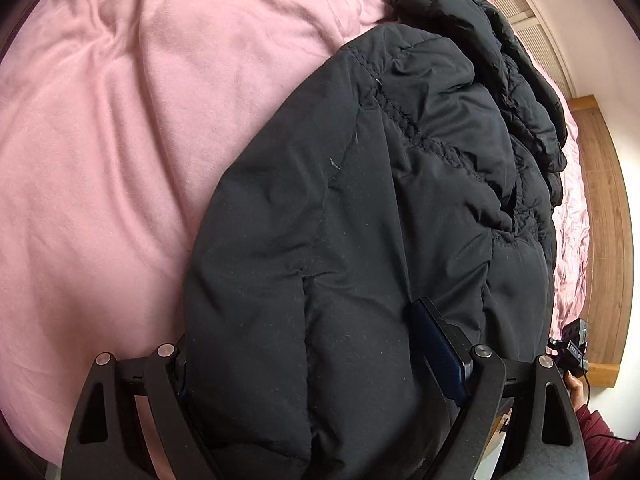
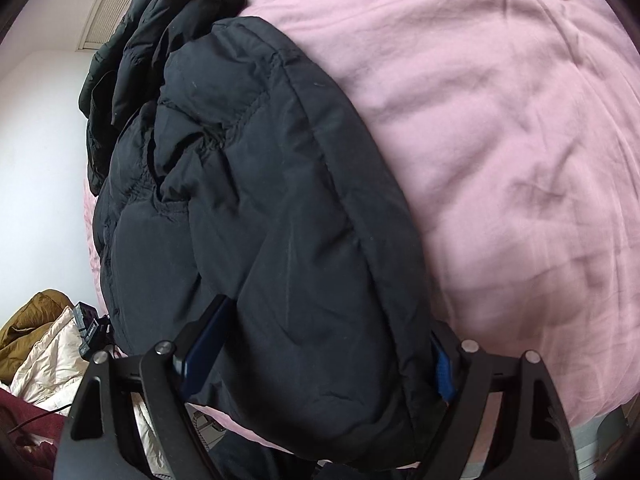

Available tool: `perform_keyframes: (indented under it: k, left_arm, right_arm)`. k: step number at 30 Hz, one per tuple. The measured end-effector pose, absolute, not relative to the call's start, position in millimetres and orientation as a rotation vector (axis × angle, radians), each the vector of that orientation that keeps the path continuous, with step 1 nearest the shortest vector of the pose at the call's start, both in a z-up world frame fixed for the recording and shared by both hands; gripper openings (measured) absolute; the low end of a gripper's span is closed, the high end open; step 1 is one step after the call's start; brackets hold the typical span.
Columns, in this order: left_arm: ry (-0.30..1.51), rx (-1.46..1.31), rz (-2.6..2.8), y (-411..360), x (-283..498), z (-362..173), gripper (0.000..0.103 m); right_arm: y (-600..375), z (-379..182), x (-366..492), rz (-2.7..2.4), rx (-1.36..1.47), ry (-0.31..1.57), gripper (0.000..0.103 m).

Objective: Fold large clothes

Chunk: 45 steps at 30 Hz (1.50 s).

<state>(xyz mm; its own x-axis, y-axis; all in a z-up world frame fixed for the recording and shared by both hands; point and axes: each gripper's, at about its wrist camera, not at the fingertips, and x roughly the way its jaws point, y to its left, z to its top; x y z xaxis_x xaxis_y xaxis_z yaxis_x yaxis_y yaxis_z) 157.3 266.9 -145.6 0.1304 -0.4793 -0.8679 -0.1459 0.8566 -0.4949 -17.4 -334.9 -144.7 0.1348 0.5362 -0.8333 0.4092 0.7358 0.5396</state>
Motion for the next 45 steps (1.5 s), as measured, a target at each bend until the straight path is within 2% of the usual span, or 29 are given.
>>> perform_keyframes:
  k: [8,11,13,15,20,23,27,36,45]
  left_arm:
    - [1.428,-0.554,-0.292,260.1,153.3,-148.9,0.086]
    - [1.422,-0.584,-0.302,259.1,153.0,-150.6,0.074]
    - [1.420,-0.602,-0.319,266.4,150.1,-150.4,0.060]
    - [1.420,-0.629,-0.337,266.4,149.6,-149.5,0.049]
    - [1.432,-0.645,-0.356,258.3,150.1,-144.9,0.034]
    - [1.447,-0.631,-0.370,252.4,150.3,-140.4,0.027]
    - [1.462,-0.583,-0.392,243.2,153.1,-125.4,0.017]
    - [1.425,-0.533,-0.536,227.8,181.5,-58.2,0.013]
    - [1.279,-0.487,-0.634,212.9,273.2,29.6,0.013]
  right_arm:
    - [-326.1,-150.6,-16.3,0.113,0.814,1.497,0.085]
    - [-327.5,-154.1,-18.2,0.113,0.823,1.501,0.085]
    - [-327.7,-154.5,-19.5,0.118,0.816,1.506,0.085]
    - [-326.4,-154.3,-20.1,0.124,0.810,1.504,0.083]
    - [-320.3,-152.0,-19.0,0.158,0.827,1.495,0.048]
    - [-314.9,-145.8,-16.7,0.191,0.829,1.493,0.030]
    - [-311.2,-130.1,-13.1,0.227,0.829,1.476,0.018]
    - [-316.4,-63.5,6.6,0.207,0.851,1.342,0.015]
    - [-332.5,23.6,79.4,0.085,0.796,1.198,0.014]
